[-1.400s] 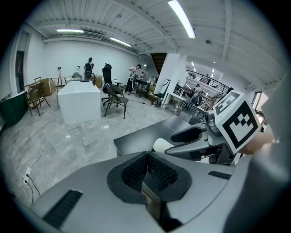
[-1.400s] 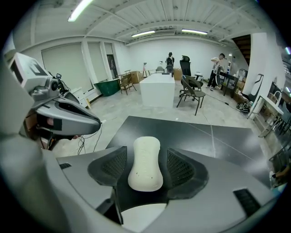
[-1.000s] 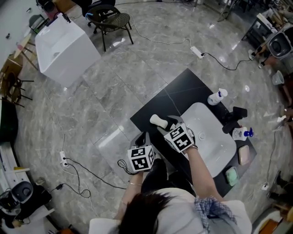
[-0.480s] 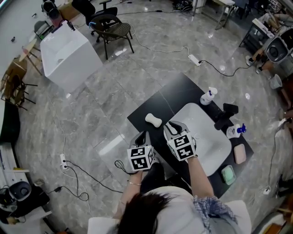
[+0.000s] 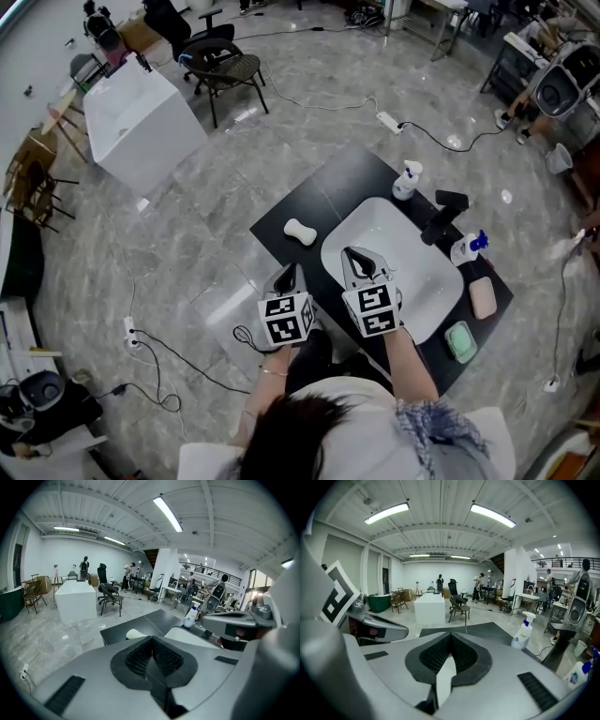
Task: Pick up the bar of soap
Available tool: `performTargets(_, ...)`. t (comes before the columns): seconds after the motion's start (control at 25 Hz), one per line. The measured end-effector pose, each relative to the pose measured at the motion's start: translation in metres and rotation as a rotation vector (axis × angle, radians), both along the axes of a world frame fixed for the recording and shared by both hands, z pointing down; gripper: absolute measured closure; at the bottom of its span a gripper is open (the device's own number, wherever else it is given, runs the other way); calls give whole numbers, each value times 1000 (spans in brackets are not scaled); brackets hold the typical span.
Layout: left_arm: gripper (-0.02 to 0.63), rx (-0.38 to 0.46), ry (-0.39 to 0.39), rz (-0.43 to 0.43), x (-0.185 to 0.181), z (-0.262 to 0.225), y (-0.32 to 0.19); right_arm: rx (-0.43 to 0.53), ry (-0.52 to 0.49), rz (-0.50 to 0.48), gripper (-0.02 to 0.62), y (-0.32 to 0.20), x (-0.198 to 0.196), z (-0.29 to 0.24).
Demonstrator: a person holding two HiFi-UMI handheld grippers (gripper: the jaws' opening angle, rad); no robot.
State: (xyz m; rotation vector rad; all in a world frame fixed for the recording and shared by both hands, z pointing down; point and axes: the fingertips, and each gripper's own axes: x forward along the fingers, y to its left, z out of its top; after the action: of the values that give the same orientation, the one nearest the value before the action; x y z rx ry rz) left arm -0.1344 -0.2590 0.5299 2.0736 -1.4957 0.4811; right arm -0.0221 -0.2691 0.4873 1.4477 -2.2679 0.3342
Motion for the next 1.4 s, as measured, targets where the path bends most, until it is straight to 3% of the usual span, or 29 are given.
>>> performTargets(0.28,597,68,52,41,32,-28,22,27,-77,30,583,41,10,-15)
performTargets(0.52,597,116,65,76,58,-44,43,55,-72,41,583,67,23,-28)
performTargets(0.72,597,119,99,107,74,-44,56,41,-83,68,583,85,43,-25)
performTargets(0.96,597,113,63,184,101,-42,64,36,-53,70,583,92,52,-23)
performTargets(1.4,597,120,72,313,163,-42,78,26,-72,208,583,115,103,-24)
